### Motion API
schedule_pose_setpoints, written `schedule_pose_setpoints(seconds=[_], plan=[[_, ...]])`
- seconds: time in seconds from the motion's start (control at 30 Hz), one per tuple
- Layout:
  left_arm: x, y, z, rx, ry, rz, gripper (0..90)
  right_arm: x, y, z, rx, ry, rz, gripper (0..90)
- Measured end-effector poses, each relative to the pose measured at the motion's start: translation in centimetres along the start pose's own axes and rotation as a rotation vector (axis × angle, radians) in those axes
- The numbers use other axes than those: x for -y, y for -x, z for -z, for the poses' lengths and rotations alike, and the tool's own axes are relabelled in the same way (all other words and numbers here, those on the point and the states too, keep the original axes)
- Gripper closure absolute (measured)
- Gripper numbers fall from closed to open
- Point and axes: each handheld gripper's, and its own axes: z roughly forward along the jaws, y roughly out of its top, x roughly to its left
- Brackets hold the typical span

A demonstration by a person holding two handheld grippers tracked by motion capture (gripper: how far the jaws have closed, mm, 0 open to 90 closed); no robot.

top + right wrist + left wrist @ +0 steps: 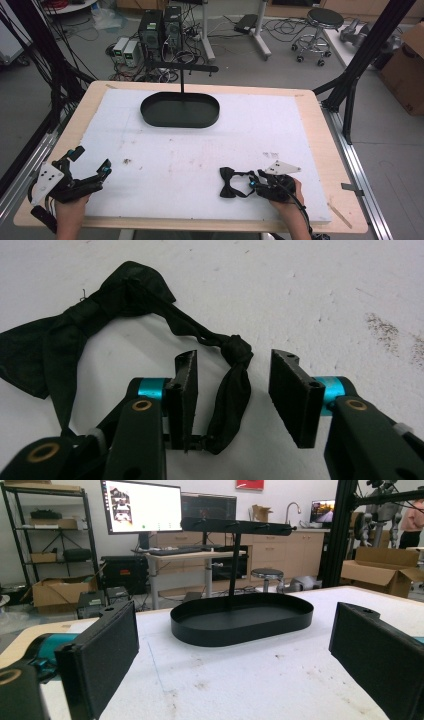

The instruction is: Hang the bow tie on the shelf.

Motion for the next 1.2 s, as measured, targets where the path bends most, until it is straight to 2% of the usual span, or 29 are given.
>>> schedule_pose_setpoints(seconds=[0.2,0.23,0.27,0.33,0.5,0.57,0.6,0.73,0.77,0.83,0.87,0.9,0.93,1.0,1.03,1.07,1.1,1.13,1.2], plan=[[0.0,-0.1,0.1,-0.003,0.002,0.0,6.2,0.0,0.0,0.0,-0.002,-0.003,-0.026,64.0],[0.0,-0.1,0.1,-0.005,0.003,0.0,6.2,0.0,0.0,0.1,-0.011,-0.002,-0.026,75.3],[0.0,-0.1,0.1,-0.005,0.004,0.0,6.2,0.0,0.0,0.1,-0.011,-0.002,-0.026,75.3],[0.0,-0.1,0.1,-0.004,0.003,0.0,6.1,0.1,0.0,0.2,-0.02,0.001,-0.011,86.8],[0.0,-0.1,0.1,-0.006,0.003,-0.001,6.2,0.1,0.1,0.3,-0.026,0.009,-0.027,87.6],[0.0,-0.1,0.1,-0.008,0.003,0.0,6.2,0.0,0.1,0.6,-0.018,0.028,-0.024,87.7],[0.0,-0.1,0.1,-0.008,0.003,-0.001,6.1,-0.3,0.0,1.1,-0.02,0.069,-0.021,87.6],[0.0,-0.2,0.1,-0.011,0.004,0.002,6.1,-0.8,-0.4,1.9,-0.01,0.12,-0.017,87.5],[0.0,-0.2,0.1,-0.012,0.005,0.001,6.1,-1.3,-0.7,2.4,0.009,0.15,-0.001,87.4],[-0.1,-0.3,0.2,-0.014,0.01,0.004,6.1,-1.5,-0.9,2.6,0.014,0.166,0.009,87.5],[-0.1,-0.3,0.3,-0.017,0.013,0.006,6.2,-2.0,-1.3,3.1,0.018,0.199,0.03,87.6],[-0.2,-0.4,0.3,-0.019,0.016,0.008,6.2,-2.0,-1.3,3.1,0.018,0.199,0.03,87.6],[-0.3,-0.6,0.5,-0.028,0.024,0.009,6.1,-2.5,-1.7,3.6,0.038,0.238,0.063,87.7],[-0.3,-0.7,0.6,-0.03,0.028,0.014,6.1,-3.0,-2.0,4.2,0.049,0.289,0.085,87.8],[-0.4,-0.9,0.7,-0.034,0.035,0.025,6.1,-3.0,-2.0,4.2,0.049,0.289,0.085,87.8],[-0.4,-1.0,0.8,-0.039,0.038,0.031,6.2,-3.7,-2.2,4.7,0.057,0.331,0.092,87.8],[-0.4,-1.1,0.9,-0.041,0.04,0.033,6.2,-3.7,-2.2,4.7,0.057,0.331,0.092,87.8],[-0.4,-1.2,1.0,-0.044,0.043,0.037,6.2,-4.5,-2.3,4.9,0.065,0.362,0.099,87.8],[-0.4,-1.2,1.0,-0.046,0.044,0.037,6.2,-5.4,-2.3,5.0,0.074,0.372,0.111,87.8]])
